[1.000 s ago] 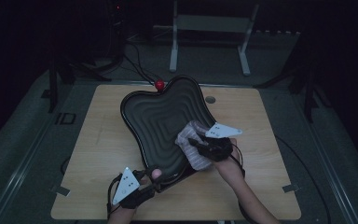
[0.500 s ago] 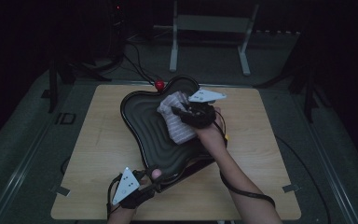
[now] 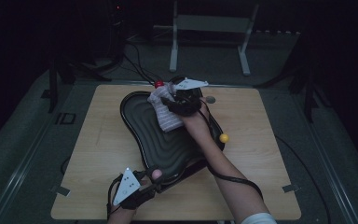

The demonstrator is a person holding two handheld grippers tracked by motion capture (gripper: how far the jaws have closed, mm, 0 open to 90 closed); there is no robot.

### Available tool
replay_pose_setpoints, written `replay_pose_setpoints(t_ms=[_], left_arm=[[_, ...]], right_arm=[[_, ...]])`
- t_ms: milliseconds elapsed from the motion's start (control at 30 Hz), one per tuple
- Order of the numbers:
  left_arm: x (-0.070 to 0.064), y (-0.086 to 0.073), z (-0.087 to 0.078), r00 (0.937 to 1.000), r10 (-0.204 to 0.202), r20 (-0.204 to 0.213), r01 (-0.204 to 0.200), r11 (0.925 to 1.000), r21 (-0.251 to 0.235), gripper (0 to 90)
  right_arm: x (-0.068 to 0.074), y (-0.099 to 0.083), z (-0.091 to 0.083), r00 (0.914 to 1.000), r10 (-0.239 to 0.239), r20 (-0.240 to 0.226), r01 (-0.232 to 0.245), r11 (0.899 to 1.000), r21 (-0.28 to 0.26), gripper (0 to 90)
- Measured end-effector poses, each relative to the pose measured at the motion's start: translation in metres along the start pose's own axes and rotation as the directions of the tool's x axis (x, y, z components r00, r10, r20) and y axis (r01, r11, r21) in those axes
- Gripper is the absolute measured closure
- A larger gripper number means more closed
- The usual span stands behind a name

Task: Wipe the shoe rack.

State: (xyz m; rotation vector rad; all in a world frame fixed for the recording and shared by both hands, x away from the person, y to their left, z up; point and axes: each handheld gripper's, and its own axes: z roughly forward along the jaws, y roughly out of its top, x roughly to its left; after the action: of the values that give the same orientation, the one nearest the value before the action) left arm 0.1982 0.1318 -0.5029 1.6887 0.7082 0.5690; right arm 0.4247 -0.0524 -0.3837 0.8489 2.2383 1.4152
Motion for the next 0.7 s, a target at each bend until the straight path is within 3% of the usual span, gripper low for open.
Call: replay_pose_setpoints(t_ms=[300, 700], left_arm=[[0.001, -0.001, 0.0, 1.0, -0.006, 0.007, 0.006, 0.9999, -0.009, 60.2], [0.001, -0.001, 0.0, 1.0, -0.005, 0.008, 0.005, 0.9999, -0.011, 60.2]], right_arm=[[0.004, -0.009, -0.001, 0.9998, -0.014, 0.017, 0.014, 1.0, 0.006, 70.9], [0.007, -0.028, -0.015, 1.0, 0.004, -0.006, -0.004, 1.0, 0.018, 71.0]])
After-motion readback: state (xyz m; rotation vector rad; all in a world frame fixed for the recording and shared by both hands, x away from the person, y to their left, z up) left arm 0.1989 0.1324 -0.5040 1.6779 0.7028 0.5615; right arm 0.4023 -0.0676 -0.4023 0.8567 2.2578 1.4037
